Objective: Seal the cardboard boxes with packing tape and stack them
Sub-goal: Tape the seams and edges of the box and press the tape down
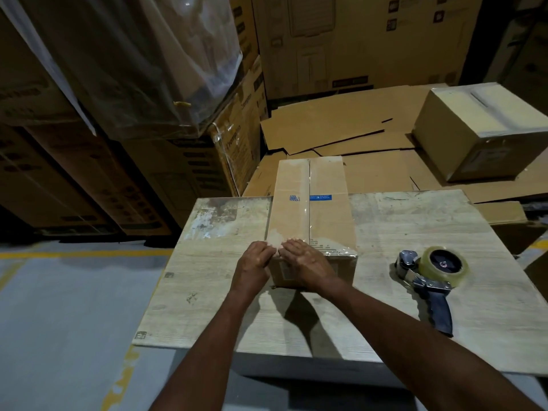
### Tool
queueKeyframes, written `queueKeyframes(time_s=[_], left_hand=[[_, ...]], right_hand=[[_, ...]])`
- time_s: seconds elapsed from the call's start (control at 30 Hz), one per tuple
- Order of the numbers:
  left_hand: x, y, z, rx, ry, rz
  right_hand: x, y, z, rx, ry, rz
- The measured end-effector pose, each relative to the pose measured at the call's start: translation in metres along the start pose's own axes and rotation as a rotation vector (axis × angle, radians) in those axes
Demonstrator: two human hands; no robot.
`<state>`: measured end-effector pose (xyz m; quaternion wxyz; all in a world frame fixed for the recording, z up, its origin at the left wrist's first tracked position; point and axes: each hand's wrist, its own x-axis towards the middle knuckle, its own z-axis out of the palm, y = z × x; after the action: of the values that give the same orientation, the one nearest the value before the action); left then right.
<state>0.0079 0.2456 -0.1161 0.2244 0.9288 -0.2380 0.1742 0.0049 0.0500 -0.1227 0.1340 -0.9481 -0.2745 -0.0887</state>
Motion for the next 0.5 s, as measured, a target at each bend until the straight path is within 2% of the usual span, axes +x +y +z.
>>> queueKeyframes(time_s=[0.1, 0.27, 0.5], left_hand=[[-0.003, 0.003, 0.001, 0.023, -0.014, 0.018], [-0.007, 0.002, 0.003, 0.026, -0.053, -0.002], [-0.007, 0.002, -0.001, 0.037, -0.103, -0.012]], right_hand=[[-0.008, 0.014, -0.010, 0.016, -0.038, 0.003], [-0.051, 0.053, -0.027, -0.016, 0.027, -0.034], [-0.095, 0.102, -0.038, 0.033, 0.099, 0.057]])
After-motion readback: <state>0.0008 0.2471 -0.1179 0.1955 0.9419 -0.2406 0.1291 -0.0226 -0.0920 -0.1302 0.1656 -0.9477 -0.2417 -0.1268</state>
